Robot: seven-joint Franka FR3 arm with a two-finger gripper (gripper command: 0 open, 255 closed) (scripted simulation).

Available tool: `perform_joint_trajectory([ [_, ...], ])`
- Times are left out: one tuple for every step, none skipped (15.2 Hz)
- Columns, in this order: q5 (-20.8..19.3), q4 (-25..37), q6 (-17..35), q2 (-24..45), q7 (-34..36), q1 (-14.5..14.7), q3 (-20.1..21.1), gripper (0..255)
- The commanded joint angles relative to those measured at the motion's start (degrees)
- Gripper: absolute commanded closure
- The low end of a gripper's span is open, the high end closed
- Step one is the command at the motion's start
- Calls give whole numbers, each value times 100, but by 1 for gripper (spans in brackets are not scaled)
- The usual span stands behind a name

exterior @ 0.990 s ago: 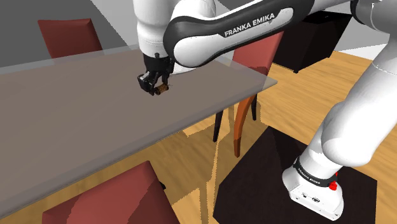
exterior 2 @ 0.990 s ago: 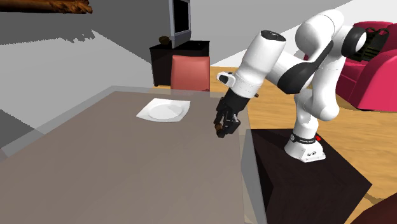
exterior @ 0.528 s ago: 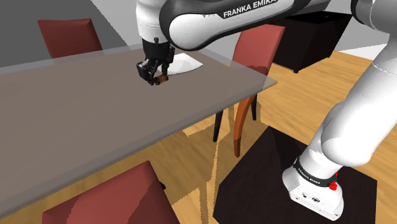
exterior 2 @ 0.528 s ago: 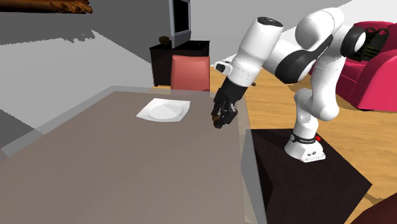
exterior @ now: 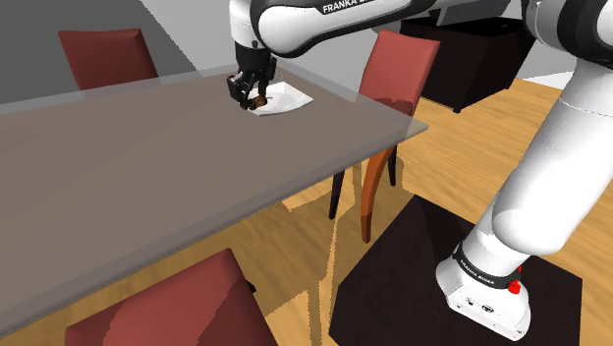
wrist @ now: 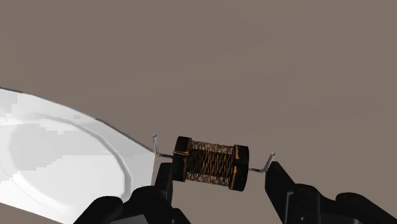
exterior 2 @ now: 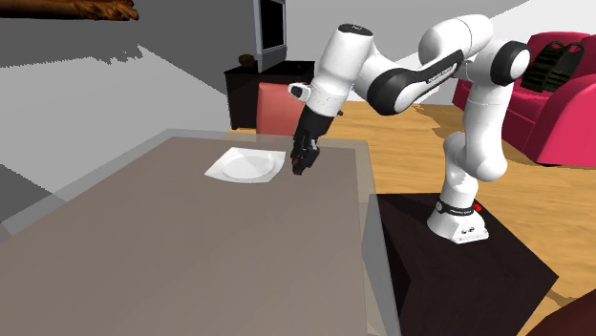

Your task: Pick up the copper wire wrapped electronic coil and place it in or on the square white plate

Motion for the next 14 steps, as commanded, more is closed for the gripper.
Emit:
perform_joint_trajectory([
  [-15, 185, 42, 188, -205, -100, -93, 255],
  [-16, 304, 40, 286, -315, -152, -138, 255],
  [-17, 432, 33, 389, -424, -203, -183, 255],
  [-18, 569, 23, 497, -533, -252, -225, 255],
  [-19, 714, 8, 610, -640, -300, -266, 255],
  [-20, 869, -12, 729, -747, -347, -305, 255],
  [-22, 1033, -36, 854, -852, -391, -343, 255],
  [-23, 1208, -66, 984, -957, -434, -379, 255],
  [-25, 1395, -101, 1120, -1062, -476, -414, 255],
  [-27, 1593, -142, 1263, -1166, -514, -447, 255],
  [-30, 1804, -190, 1412, -1269, -551, -479, 255],
  [-33, 2029, -245, 1569, -1373, -585, -509, 255],
  [-37, 2271, -307, 1735, -1476, -616, -538, 255],
  [-41, 2531, -379, 1910, -1579, -644, -566, 255],
])
